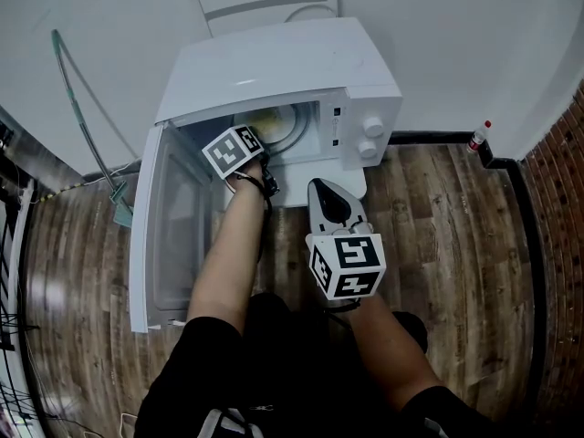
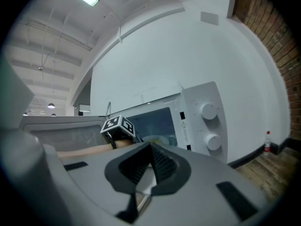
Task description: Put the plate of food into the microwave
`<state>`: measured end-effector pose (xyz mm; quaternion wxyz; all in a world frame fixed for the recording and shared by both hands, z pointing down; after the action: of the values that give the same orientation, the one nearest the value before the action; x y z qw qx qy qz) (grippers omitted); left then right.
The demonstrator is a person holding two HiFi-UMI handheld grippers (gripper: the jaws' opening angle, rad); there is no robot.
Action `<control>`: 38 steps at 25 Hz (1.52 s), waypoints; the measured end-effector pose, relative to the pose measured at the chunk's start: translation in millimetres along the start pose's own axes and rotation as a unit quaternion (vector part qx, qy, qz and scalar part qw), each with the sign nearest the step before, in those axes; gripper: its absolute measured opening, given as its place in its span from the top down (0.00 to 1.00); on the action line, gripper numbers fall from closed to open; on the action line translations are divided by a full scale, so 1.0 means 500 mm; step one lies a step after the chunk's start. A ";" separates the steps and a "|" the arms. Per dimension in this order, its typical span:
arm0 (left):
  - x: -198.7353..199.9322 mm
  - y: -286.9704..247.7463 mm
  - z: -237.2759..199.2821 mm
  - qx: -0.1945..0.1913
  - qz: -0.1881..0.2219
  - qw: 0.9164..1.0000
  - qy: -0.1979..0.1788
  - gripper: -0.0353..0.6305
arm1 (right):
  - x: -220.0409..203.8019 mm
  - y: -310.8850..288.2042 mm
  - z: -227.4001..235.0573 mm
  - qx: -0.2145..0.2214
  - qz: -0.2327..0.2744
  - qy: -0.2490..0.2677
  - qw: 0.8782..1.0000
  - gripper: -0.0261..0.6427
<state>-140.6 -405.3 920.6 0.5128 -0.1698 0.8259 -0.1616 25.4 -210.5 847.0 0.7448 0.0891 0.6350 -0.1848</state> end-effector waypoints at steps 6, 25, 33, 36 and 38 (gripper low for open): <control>0.004 -0.010 -0.012 0.046 0.007 0.995 -0.093 0.81 | -0.001 0.000 -0.005 -0.001 0.000 -0.003 1.000 0.94; -0.077 0.270 0.122 -0.130 0.123 0.970 -0.165 0.95 | 0.011 -0.017 0.046 -0.022 0.013 -0.024 0.999 0.94; -0.114 0.351 0.166 -0.157 0.119 0.962 -0.187 0.95 | 0.002 -0.042 0.040 0.017 0.040 -0.023 0.999 0.94; -0.081 0.389 0.182 -0.148 0.092 0.970 -0.169 0.95 | 0.001 -0.035 0.037 0.029 0.025 -0.019 0.999 0.94; -0.038 0.428 0.216 -0.150 0.068 0.973 -0.165 0.95 | 0.032 -0.030 0.027 0.032 -0.004 -0.050 0.998 0.94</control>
<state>-59.9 -216.1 795.9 0.6201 -0.2127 0.7545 0.0294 34.1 -231.9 835.1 0.7718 0.1008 0.5908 -0.2125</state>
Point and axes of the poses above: the fingertips, and each gripper's own axes: y backward along the fingers, z to its right, x out of its top, the point moved 2 cm from there along y, backward along the fingers, and after that the axes turned 1 degree about y, right-handed, at the moved point
